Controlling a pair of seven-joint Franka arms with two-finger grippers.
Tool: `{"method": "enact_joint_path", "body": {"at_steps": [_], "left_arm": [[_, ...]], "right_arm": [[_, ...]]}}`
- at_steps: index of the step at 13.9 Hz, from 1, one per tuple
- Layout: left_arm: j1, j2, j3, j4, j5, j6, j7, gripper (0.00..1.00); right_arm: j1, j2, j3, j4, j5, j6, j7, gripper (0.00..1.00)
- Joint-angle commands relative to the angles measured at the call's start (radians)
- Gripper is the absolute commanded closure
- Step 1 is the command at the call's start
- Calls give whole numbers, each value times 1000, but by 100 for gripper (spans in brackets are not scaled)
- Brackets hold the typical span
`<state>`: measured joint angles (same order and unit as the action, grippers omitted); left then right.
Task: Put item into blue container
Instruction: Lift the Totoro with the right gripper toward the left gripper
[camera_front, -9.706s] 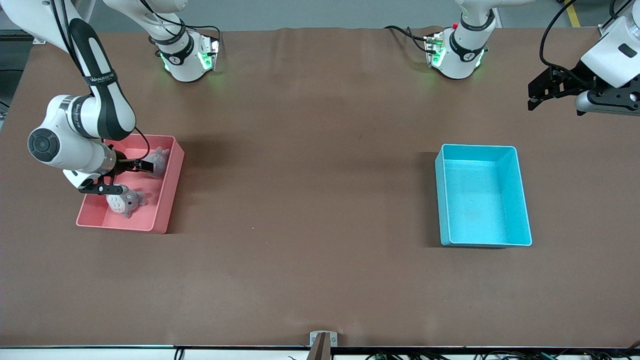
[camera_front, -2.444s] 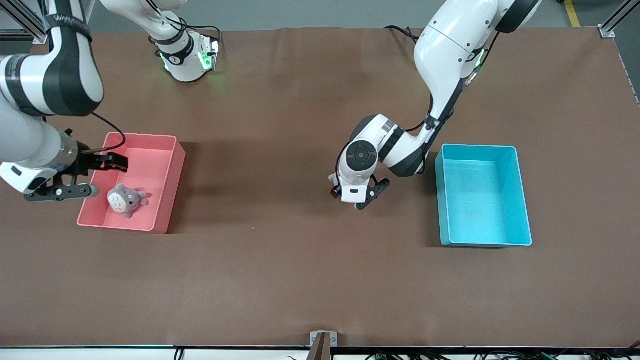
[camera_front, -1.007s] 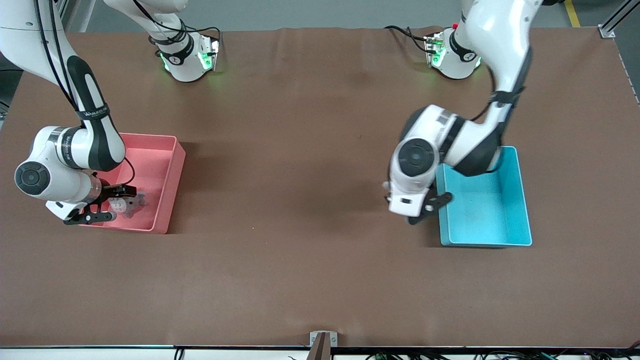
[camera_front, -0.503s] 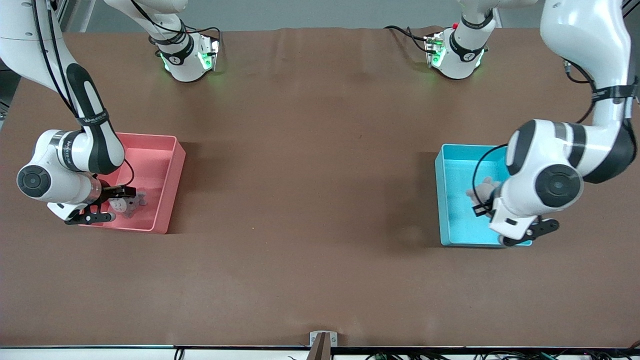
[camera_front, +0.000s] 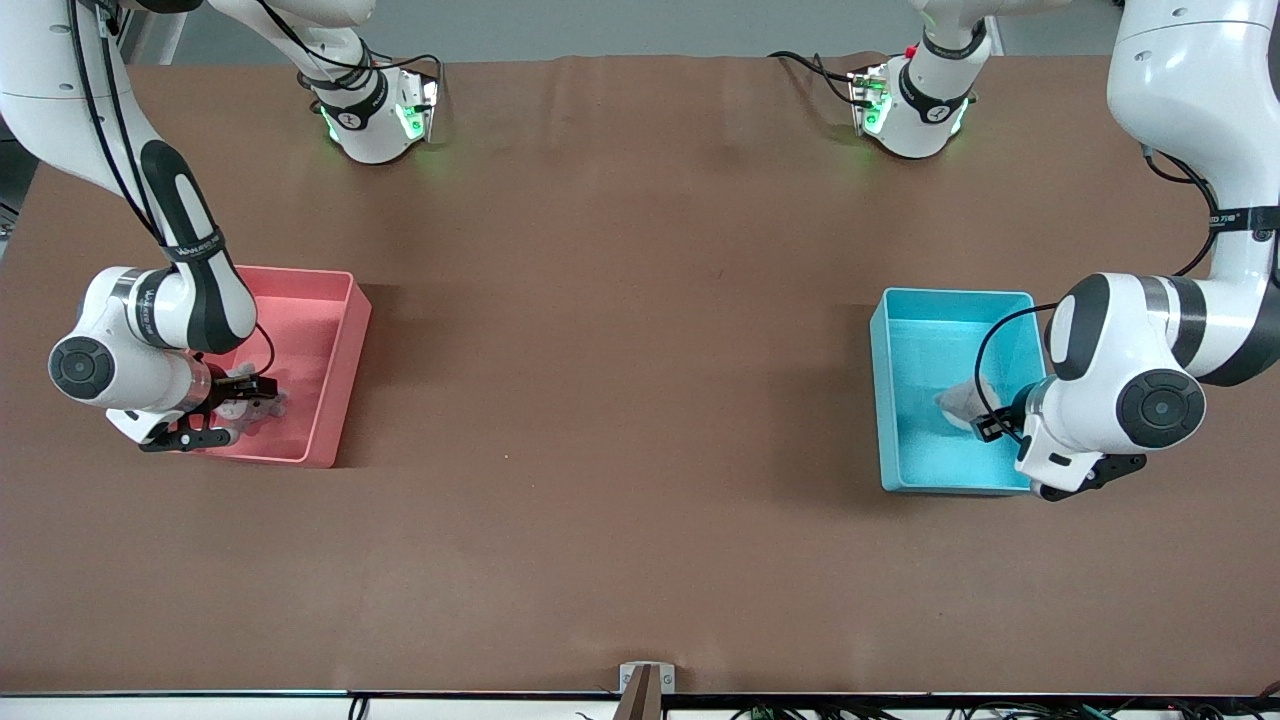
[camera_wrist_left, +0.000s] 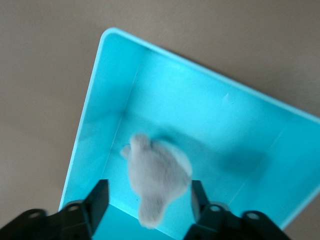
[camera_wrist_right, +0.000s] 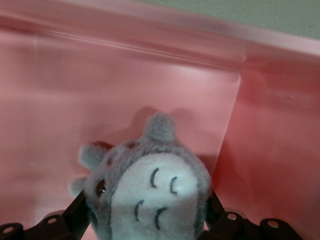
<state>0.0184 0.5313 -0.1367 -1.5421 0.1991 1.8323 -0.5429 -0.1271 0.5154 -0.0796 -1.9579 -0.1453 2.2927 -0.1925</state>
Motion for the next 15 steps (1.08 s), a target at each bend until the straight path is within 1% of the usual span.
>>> {"method": "enact_joint_path", "body": {"at_steps": [1,5,6,7,9,10,13,15], "left_arm": [[-6,-17,-11,74,13,-22,-6,0],[-8,-62,-15,98,8,-34,0,0],[-9,-63,-18,120,5,-35,-2,0],[-3,-66,-35,132,5,-42,-2,0],[2,-102,-43,138,2,-59,0,0],[0,-115,-44,138,-1,-64,0,0],[-5,-143,-56,138,-1,-87,0,0],[-3,-143,-84,138,-4,-91,-2,0]], "right_arm": [[-28,2,21,2,-25,7,-53,35],[-25,2,23,5,-25,-2,-65,73],[-22,0,23,5,-25,-4,-65,80],[-19,-1,23,7,-25,-6,-68,85],[-6,-14,26,28,-22,-60,-73,88],[3,-20,27,57,-17,-115,-73,88],[56,-95,27,151,-17,-287,-62,88],[124,-127,27,250,-16,-421,-20,88]]}}
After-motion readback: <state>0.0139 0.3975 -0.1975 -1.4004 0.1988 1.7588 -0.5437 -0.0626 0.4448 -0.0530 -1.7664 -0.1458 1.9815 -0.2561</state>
